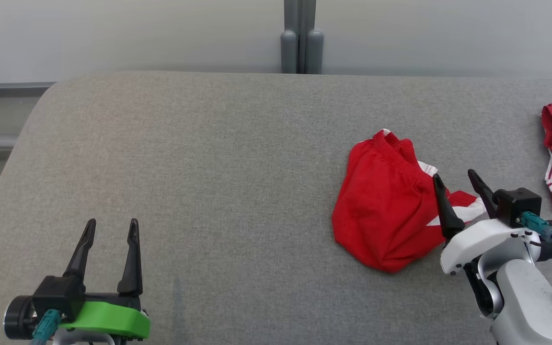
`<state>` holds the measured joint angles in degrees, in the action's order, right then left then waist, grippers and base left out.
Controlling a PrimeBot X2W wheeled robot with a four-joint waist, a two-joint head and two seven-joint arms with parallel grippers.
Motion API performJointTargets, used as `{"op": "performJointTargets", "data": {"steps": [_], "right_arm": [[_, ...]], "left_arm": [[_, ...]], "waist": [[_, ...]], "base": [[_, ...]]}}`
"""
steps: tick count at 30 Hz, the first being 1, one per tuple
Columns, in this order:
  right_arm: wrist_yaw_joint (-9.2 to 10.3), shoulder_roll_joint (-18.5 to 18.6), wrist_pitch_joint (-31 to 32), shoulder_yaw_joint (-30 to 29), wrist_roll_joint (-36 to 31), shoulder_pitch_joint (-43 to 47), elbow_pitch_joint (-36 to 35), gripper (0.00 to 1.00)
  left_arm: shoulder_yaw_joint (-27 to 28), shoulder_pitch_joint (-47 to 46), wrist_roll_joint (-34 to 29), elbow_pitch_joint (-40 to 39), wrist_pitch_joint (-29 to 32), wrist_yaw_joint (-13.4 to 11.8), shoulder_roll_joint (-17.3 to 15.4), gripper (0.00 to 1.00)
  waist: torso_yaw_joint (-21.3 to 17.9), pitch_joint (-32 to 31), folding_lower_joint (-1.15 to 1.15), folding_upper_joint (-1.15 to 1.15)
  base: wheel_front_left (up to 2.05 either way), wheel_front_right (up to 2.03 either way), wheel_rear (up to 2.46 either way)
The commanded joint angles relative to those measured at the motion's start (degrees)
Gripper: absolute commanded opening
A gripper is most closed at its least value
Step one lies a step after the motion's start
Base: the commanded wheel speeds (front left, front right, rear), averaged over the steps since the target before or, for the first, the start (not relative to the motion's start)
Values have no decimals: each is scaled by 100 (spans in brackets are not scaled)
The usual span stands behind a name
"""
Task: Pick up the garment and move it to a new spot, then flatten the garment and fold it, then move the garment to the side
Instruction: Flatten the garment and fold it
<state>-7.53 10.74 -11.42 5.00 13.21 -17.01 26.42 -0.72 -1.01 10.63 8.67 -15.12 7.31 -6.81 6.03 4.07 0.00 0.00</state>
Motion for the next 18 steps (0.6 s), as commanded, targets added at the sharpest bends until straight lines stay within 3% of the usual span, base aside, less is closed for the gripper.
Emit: {"op": "performJointTargets", "data": {"steps": [1, 10, 11, 12, 18], "right_arm": [[10, 20, -3, 12, 49, -89, 152, 100], [10, -130, -59, 54, 526, -291, 1314, 100], [10, -173, -69, 86, 654, -332, 1387, 31], [10, -190, -86, 115, 720, -361, 1445, 0], [10, -102, -296, 365, 909, -558, 1491, 0]], "left_arm": [[-21, -96, 45, 11, 0, 27, -9, 100], [-99, -150, 63, 48, 0, 28, 10, 100], [-98, -157, 62, 48, 0, 29, 10, 100], [-98, -167, 62, 53, 0, 29, 11, 100], [-109, -228, 46, 85, 0, 28, 20, 100]], "waist": [[99, 64, 0, 0], [277, 201, 0, 0], [277, 220, 0, 0], [279, 228, 0, 0], [270, 222, 0, 0]], "base": [[0, 0, 0], [0, 0, 0], [0, 0, 0], [0, 0, 0], [0, 0, 0]]}}
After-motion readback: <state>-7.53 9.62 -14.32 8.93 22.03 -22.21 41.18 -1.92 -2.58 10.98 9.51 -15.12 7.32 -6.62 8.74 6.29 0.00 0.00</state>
